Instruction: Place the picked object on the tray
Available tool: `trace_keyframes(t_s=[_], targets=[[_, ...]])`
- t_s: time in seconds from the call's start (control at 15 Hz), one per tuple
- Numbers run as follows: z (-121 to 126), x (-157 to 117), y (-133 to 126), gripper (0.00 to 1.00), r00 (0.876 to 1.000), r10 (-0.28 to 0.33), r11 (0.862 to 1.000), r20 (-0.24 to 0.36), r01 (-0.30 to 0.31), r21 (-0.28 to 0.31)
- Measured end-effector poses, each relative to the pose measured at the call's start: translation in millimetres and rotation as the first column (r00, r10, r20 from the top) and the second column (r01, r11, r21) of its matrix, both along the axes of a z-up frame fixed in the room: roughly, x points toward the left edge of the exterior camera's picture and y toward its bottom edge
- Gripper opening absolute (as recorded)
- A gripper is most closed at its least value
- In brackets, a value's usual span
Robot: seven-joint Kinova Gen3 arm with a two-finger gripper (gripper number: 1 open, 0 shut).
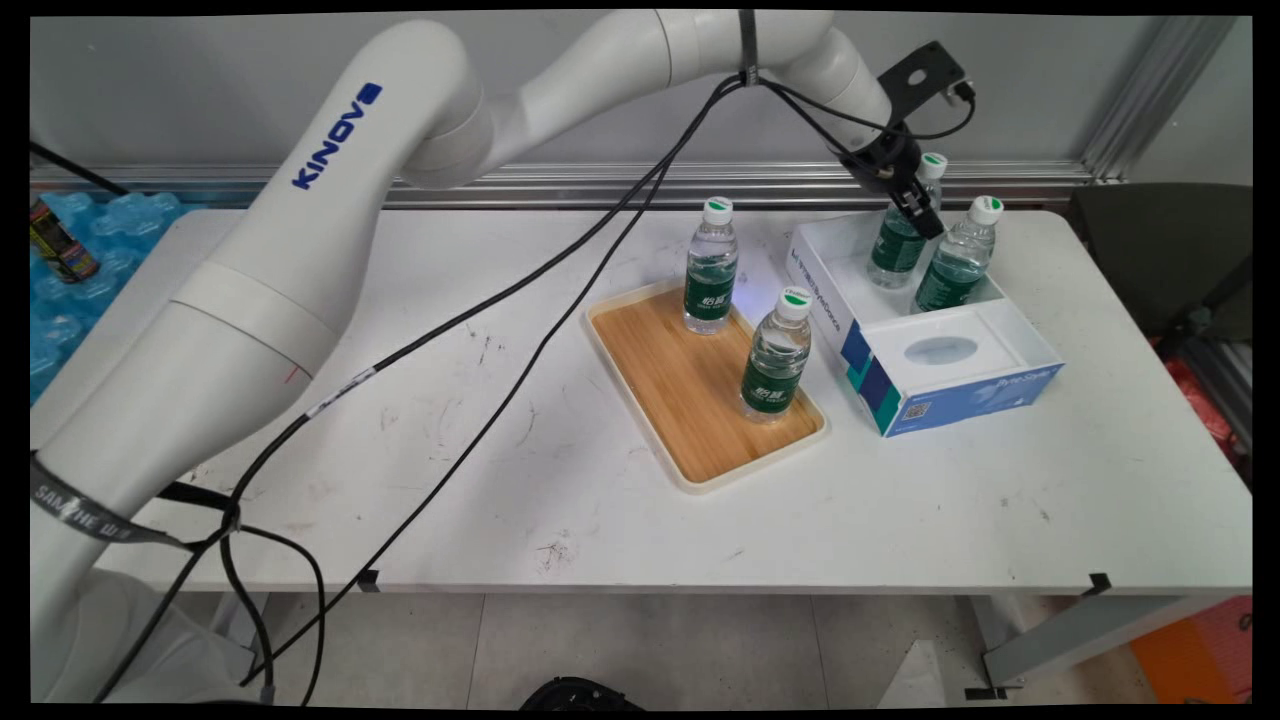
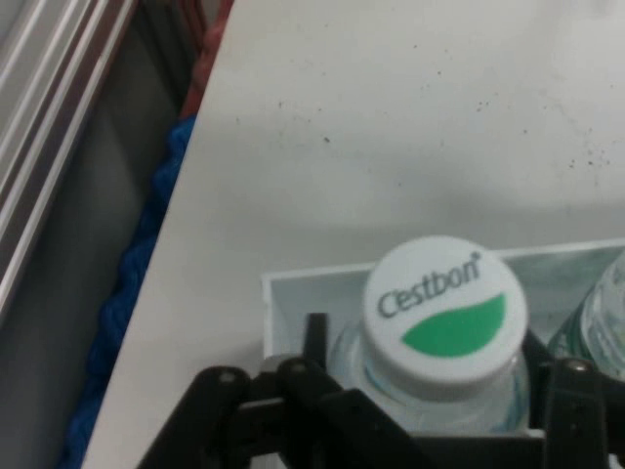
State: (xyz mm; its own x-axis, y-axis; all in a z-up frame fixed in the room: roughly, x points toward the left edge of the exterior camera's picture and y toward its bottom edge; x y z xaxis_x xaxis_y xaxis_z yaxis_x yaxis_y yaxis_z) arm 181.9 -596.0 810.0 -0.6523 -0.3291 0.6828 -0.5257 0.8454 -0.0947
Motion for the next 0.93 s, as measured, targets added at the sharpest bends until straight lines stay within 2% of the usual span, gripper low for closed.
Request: trace_keyframes(t_s=[0.27, 0.47, 0.93], targets=[[4.9, -0.1, -1.0, 0.0, 1.0, -0.006, 1.0, -0.005, 0.006, -0.004], [18.4, 1.3, -0.1, 0.0, 1.0, -0.007, 1.0, -0.011, 0.007, -0.015], [76.9, 5.0, 12.7, 0.0, 0.999, 0.016, 0.998, -0.044, -0.018, -0.056]])
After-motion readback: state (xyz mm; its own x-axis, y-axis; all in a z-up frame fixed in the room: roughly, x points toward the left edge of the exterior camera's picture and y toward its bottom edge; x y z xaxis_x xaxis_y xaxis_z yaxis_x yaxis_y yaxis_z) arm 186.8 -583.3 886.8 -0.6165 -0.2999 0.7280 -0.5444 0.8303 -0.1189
